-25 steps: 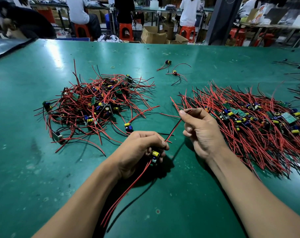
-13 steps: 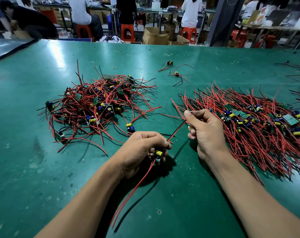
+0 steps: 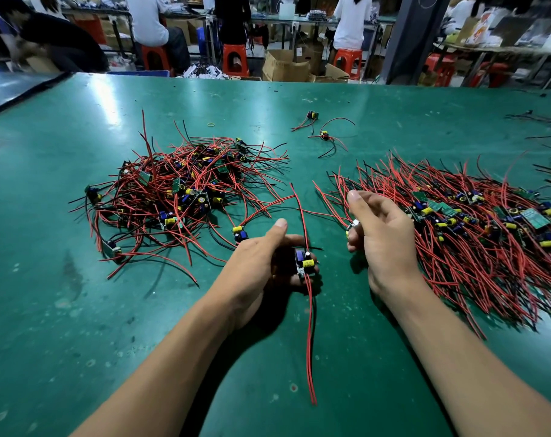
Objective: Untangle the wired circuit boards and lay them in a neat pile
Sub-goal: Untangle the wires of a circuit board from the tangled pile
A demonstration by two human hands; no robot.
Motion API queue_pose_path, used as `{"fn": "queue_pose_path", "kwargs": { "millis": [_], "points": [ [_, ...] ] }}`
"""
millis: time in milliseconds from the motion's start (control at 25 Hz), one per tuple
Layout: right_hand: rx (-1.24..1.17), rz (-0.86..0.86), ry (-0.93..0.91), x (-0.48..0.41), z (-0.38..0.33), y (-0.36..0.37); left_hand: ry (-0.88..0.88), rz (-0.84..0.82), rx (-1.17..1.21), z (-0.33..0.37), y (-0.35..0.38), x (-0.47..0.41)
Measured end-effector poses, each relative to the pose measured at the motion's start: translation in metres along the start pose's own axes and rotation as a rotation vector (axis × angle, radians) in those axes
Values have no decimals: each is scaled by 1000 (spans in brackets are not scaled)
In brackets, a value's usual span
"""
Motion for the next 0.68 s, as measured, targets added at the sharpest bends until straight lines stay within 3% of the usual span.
{"fn": "queue_pose_path", "kwargs": {
  "millis": [280, 520, 680],
  "points": [
    [83, -54, -13, 4, -5, 8, -24, -22, 10, -3, 0, -3],
    [569, -421, -218, 38, -11, 56, 15, -24, 96, 0, -3, -8],
    [682, -438, -341, 45, -20, 64, 80, 37, 122, 4, -8, -8]
  ]
}}
Point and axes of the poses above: each hand's wrist, its own x-axis away from the middle knuckle, its own y-axis out of the palm, z = x × y, the point moved 10 cm from there along -x, towards the middle knuckle, and after that the axes turned 1 degree about x, right-handed, at the moved point
